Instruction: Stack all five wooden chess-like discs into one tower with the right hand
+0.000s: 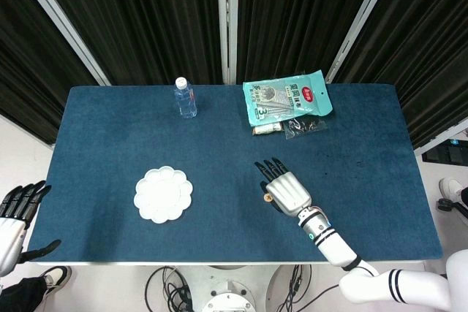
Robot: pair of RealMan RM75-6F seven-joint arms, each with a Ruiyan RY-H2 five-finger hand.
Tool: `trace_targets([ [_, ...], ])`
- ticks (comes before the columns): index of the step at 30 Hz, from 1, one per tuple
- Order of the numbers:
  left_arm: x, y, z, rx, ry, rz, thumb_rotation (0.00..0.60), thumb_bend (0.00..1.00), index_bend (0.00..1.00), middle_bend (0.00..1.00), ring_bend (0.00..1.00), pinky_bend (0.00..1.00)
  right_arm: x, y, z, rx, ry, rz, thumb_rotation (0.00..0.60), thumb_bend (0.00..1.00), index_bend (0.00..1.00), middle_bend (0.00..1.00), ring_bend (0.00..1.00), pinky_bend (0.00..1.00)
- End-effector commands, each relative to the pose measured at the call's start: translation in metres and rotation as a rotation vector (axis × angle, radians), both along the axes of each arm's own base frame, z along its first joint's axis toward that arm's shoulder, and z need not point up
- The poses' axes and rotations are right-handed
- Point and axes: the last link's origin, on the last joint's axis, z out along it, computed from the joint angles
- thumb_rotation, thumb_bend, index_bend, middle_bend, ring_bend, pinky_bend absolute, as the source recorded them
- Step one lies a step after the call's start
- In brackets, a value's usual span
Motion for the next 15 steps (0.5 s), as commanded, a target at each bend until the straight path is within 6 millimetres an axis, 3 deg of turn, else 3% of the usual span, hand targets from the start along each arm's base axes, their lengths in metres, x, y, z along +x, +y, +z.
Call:
trace_targets([
  [1, -0.0003, 0.0004, -0.0004, -0.001, 0.001, 0.003, 0.6, 0.0, 0.06, 0.0, 0.0, 0.0, -0.0059, -0.006, 0.0021, -0.007, 0.018, -0.026, 0.6, 0.25, 0.54, 0.04, 0.0, 0.0],
  [15, -0.0021, 0.0017, -0.0003, -0.002, 0.0, 0.01, 0.6, 0.0, 0.06, 0.0, 0.0, 0.0, -0.0139, -0.0149, -0.0015, -0.012, 0.06, -0.066, 0.6, 0.25, 0.54, 0.04, 0.0, 0.0],
])
